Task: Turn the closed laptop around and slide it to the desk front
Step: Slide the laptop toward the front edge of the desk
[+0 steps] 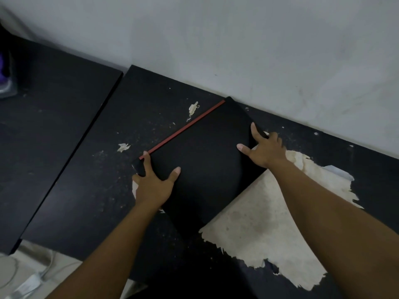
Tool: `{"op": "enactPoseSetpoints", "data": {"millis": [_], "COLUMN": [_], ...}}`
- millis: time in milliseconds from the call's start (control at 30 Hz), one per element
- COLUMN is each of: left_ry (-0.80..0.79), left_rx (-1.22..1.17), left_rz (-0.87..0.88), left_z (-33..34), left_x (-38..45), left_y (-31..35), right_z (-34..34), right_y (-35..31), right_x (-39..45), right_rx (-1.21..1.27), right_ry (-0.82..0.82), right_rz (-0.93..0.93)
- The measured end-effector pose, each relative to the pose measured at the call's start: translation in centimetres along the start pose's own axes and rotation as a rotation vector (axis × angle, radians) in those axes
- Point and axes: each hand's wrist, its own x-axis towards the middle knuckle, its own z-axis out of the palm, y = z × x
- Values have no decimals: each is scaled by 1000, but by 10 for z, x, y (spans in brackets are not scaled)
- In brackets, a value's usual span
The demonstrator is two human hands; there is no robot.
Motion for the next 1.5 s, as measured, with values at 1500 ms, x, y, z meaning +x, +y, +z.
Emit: {"op": "enactPoseSetpoints", "data": {"millis": [1500], "left_ry": [-37], "left_rx": [633], "left_rz": [442], "left_z": [-6], "left_x": [105], "left_y": [84], "right_z": [80], "right_y": [11], "right_x": [-111], "right_rx": [243], "right_ry": [110], "right_rz": [356]}}
